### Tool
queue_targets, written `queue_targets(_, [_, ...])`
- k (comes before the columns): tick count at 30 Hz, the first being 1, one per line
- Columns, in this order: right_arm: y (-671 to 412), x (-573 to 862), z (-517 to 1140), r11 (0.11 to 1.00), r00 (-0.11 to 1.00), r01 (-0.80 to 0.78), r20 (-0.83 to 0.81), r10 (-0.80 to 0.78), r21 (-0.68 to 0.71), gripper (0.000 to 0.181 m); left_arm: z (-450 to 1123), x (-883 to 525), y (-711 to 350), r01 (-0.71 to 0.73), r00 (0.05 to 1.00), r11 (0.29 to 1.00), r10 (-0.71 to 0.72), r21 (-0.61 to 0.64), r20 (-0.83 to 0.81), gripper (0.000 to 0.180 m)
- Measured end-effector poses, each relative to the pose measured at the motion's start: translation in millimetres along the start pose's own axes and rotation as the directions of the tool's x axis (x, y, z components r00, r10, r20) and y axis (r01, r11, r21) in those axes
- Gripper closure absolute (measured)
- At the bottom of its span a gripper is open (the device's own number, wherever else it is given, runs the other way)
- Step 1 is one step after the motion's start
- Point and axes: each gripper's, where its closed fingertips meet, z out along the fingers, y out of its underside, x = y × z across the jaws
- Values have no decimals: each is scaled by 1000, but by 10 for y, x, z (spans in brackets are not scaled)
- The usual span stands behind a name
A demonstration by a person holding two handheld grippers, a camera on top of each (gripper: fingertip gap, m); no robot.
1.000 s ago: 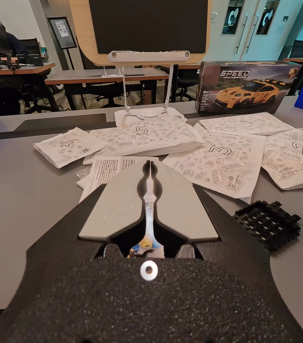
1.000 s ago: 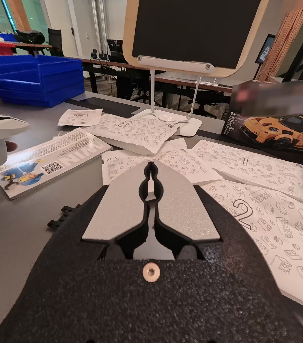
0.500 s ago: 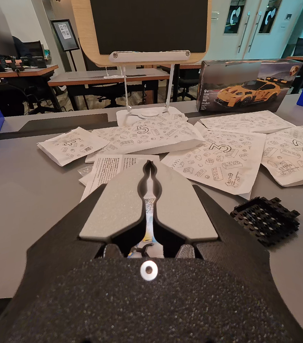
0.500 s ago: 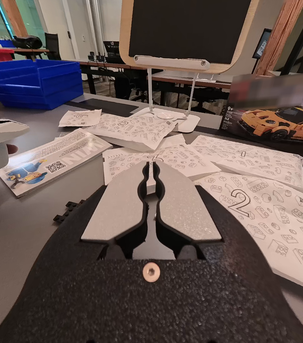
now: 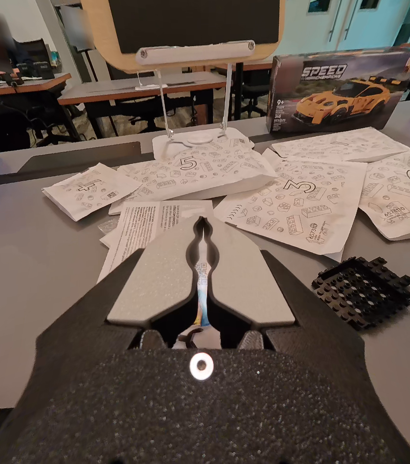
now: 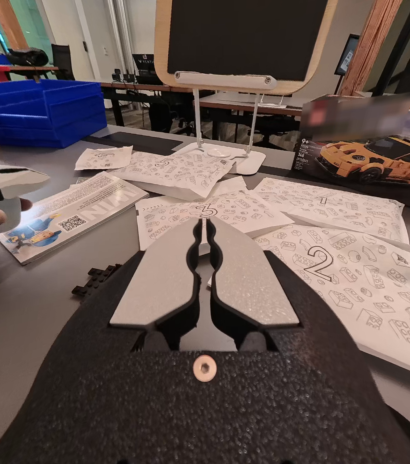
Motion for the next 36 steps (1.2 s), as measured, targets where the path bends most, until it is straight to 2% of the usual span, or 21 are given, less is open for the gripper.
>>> queue_targets(3, [-33,-23,2,1000,1000,13,-21,-13,-25,181,33,50,-2,-6,1000,999,6,-41,-10,180])
queue_targets(12, [-226,-168,63,996,997,77,-26,-78,-47,181,-49,110,-286,-36,999,999,37,32,-14,180])
queue_targets(26, [-88,-246,0,995,998,58,1,-58,-76,181,-202,-101,-132,13,999,1000,-12,-28,38,180])
queue_targets(36, [-81,-264,-1,995,997,73,28,-71,-68,181,-251,-11,-171,-31,999,1000,31,1,31,180])
